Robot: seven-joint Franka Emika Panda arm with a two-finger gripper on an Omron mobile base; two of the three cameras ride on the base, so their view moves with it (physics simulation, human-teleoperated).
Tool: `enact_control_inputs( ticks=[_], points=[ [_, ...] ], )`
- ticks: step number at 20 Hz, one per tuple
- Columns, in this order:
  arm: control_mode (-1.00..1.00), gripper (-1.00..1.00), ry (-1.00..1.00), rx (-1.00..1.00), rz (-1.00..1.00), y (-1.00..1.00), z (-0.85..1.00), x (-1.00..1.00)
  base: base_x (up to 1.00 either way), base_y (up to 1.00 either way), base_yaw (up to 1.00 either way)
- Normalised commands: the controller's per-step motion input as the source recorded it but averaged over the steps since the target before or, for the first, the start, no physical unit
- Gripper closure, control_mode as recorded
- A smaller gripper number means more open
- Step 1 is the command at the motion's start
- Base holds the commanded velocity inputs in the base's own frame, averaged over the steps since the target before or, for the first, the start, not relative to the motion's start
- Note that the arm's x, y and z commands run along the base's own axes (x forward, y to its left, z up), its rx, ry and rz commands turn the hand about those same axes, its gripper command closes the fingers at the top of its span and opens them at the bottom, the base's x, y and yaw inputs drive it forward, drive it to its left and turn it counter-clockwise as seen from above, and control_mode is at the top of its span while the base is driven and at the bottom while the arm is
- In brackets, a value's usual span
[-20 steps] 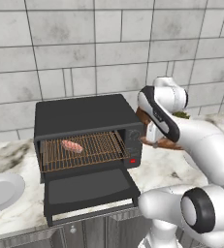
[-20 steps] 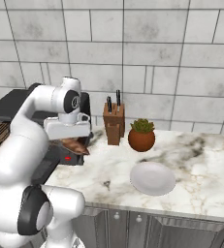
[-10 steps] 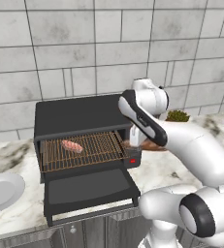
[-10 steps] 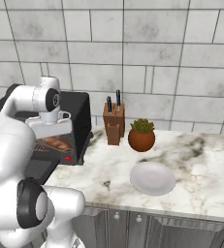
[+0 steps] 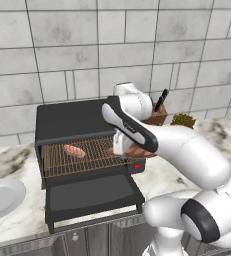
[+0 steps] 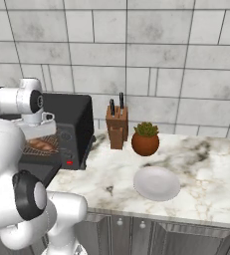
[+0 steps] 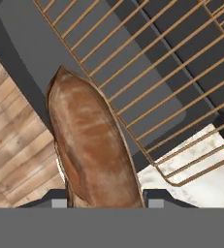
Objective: Open the toaster oven door. Place the baguette on the top rack in the toaster oven and place the steak on the bottom rack.
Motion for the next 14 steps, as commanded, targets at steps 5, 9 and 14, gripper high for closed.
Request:
enact_control_inputs(
  ticks=[5,9,14],
  points=[
    [-1.0,1.0,-0.01,-0.01,0.0,0.54,0.03,0.14,0.0,0.0,0.0],
    [-1.0,1.0,-0.13,-0.09,0.0,0.45,0.02,0.19,0.0,0.0,0.0],
    [-1.0,1.0,-0.22,-0.06,0.01,0.44,0.0,0.12,0.0,0.0,0.0]
  ],
)
